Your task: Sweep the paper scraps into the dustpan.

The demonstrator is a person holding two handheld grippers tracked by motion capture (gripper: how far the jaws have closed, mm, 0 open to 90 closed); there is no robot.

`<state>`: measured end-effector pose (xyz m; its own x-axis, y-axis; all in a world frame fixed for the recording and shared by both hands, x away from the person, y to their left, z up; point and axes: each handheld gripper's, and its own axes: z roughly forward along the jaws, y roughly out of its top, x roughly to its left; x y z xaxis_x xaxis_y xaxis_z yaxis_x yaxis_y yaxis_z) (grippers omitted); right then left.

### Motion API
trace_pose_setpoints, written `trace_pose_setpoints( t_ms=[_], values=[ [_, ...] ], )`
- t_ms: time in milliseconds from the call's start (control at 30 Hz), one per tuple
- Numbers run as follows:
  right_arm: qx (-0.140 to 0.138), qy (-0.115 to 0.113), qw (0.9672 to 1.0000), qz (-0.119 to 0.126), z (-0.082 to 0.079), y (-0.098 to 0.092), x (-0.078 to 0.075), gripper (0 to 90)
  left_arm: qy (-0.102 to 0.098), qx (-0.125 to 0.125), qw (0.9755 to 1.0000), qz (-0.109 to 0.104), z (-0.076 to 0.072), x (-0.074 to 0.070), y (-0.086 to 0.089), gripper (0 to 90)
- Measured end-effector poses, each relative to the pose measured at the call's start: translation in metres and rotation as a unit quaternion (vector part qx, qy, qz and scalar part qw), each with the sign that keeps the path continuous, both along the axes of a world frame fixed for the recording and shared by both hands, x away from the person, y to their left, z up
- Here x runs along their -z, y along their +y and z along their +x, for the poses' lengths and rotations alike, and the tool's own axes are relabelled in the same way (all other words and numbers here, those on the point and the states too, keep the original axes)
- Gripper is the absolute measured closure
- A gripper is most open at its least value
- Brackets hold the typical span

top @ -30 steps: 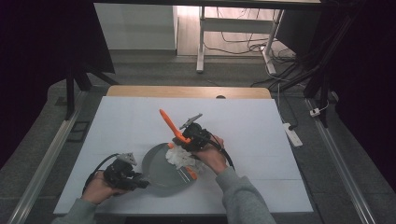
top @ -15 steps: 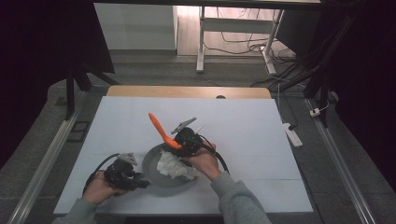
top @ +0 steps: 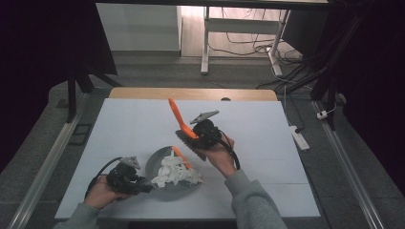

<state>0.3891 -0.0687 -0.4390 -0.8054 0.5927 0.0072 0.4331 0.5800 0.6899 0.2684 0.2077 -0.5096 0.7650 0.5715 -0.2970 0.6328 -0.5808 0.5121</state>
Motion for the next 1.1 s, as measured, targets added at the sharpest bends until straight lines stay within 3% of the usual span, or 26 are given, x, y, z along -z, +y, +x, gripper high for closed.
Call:
trace_pose_setpoints(
  t_ms=[233,533,633,833,1100],
  values=[
    [0.04,-0.008,0.9989,-0.021,0.023,-0.018,-0.003,70.2,0.0,0.0,1.0,0.0,0.0,0.0,0.0,61.3],
    [0.076,-0.001,0.9953,-0.059,0.061,-0.025,0.01,70.2,0.001,0.0,1.0,-0.003,0.0,0.001,0.001,61.3],
    [0.094,0.007,0.994,-0.057,0.071,-0.03,0.012,70.3,0.002,-0.001,1.0,-0.003,0.001,0.001,0.001,61.3],
    [0.113,0.006,0.9905,-0.079,0.087,-0.04,0.014,70.3,0.001,-0.001,1.0,-0.002,0.0,0.002,0.001,61.3],
    [0.126,0.021,0.9879,-0.088,0.098,-0.046,0.026,70.3,0.002,-0.001,1.0,-0.002,0.001,0.002,0.001,61.4]
  ],
)
